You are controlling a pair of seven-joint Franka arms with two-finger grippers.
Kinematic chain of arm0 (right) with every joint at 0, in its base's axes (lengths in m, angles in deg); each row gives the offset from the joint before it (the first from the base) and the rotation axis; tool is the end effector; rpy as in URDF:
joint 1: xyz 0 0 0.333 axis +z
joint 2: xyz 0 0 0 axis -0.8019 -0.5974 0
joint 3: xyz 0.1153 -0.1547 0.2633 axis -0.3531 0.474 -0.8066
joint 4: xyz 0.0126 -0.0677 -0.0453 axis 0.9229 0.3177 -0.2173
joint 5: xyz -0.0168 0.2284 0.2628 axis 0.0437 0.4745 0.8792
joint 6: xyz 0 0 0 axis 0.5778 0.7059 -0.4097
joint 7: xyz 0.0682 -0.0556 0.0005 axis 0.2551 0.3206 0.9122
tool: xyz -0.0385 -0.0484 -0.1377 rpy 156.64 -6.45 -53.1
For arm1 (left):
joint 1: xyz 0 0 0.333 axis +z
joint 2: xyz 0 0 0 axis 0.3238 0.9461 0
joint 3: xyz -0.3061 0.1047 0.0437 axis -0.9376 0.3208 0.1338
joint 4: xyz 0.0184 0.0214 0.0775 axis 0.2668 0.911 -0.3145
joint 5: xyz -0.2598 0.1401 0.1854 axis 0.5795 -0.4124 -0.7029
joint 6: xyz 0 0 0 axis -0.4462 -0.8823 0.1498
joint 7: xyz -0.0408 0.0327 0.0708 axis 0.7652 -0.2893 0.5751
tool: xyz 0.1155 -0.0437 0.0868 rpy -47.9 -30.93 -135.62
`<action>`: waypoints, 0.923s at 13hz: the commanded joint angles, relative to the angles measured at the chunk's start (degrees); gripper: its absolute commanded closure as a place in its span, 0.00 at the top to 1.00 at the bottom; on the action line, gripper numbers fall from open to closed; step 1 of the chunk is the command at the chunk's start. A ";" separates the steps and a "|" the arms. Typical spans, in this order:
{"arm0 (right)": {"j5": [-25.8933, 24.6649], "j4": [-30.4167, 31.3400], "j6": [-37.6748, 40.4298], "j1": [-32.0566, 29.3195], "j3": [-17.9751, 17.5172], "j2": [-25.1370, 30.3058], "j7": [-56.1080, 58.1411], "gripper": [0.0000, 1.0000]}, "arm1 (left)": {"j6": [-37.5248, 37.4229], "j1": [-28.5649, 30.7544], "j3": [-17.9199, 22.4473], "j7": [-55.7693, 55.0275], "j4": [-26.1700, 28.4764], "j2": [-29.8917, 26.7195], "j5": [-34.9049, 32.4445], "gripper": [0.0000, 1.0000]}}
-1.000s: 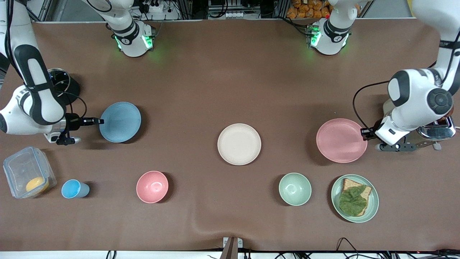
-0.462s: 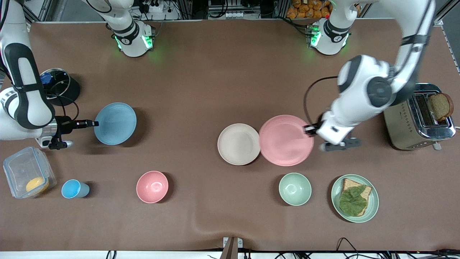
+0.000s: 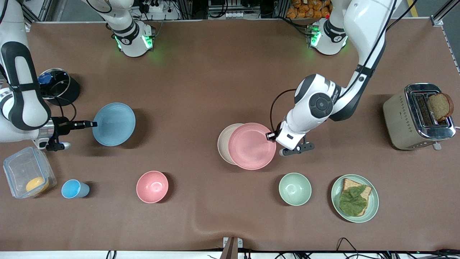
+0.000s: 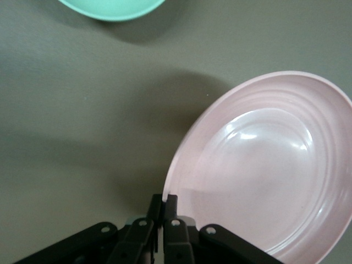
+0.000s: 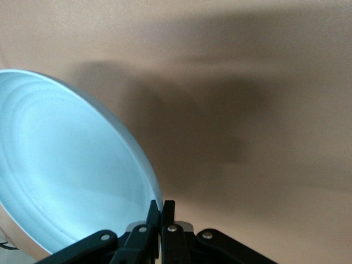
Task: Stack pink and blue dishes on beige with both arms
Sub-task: 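Carry the pink plate with the left gripper onto the beige plate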
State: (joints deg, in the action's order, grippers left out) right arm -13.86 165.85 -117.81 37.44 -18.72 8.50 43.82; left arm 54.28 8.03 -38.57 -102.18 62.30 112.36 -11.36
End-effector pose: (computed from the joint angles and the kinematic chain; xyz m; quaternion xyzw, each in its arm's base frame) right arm 0.5145 -0.1312 0.2393 -0.9564 -0.0073 0.1886 0.2230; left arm 0.5572 -0.3141 0.2811 0.9860 0.1246 -0.0263 0.1075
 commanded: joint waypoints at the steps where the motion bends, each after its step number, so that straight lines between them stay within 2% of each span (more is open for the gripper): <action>1: 0.60 -1.51 1.23 0.58 -0.04 -0.83 -0.93 0.00 | 2.55 -2.41 0.29 -0.32 -1.50 2.81 0.36 0.00; 4: 0.60 -1.51 1.23 0.58 -0.04 -0.83 -0.93 0.00 | 7.21 -3.46 0.38 0.55 -1.68 5.80 0.18 0.00; 9: 0.60 -1.94 1.41 1.19 -0.04 -0.83 -1.10 0.00 | 7.40 -4.96 0.73 0.38 -1.07 6.51 -0.26 0.00; 12: 0.60 -4.13 4.91 2.33 -0.04 -0.83 -4.60 0.00 | 7.31 -5.14 0.73 0.47 -0.10 6.42 -0.61 0.00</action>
State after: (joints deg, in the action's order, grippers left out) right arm -13.86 164.78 -116.04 38.51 -18.92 8.48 42.16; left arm 61.34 3.49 -38.42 -101.95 62.22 118.65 -11.40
